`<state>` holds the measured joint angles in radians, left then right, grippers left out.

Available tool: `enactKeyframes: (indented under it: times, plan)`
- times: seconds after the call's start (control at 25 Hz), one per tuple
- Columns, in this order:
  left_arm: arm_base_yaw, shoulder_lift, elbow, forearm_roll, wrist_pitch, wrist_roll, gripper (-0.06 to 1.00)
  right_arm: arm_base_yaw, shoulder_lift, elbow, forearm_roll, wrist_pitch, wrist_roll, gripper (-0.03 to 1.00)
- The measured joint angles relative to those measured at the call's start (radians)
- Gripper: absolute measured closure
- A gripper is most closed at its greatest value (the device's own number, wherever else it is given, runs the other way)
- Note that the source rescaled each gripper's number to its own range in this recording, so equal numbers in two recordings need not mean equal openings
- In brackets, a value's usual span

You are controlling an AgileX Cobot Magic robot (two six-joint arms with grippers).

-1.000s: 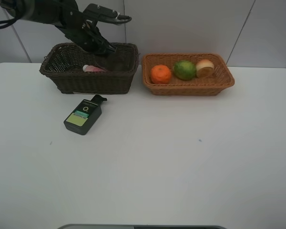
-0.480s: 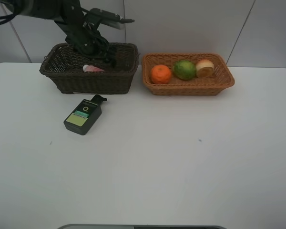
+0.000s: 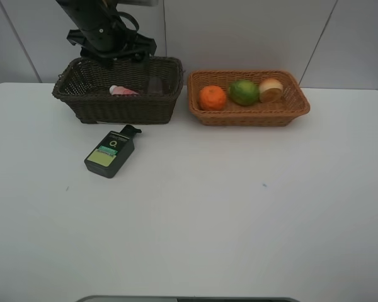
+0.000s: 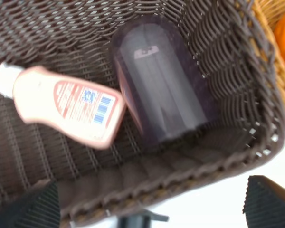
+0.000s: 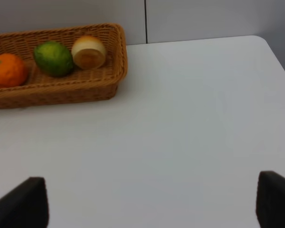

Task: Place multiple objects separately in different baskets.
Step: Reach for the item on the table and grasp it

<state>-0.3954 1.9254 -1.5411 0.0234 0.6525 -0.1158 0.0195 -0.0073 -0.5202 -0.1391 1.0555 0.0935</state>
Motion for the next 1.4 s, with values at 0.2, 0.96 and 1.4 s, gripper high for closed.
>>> enactKeyframes:
  times: [0.2, 0.96, 1.4]
  plan:
    - [-0.028, -0.1, 0.112, 0.009, 0.008, -0.067, -0.04, 0.0, 0.0, 0.0, -0.001, 0.0, 0.0, 0.04]
    - [-0.092, -0.115, 0.304, 0.009, 0.08, -0.098, -0.04, 0.0, 0.0, 0.0, 0.0, 0.0, 0.0, 0.04]
    - [-0.092, -0.063, 0.365, 0.124, 0.038, -0.098, -0.04, 0.0, 0.0, 0.0, 0.0, 0.0, 0.0, 0.04]
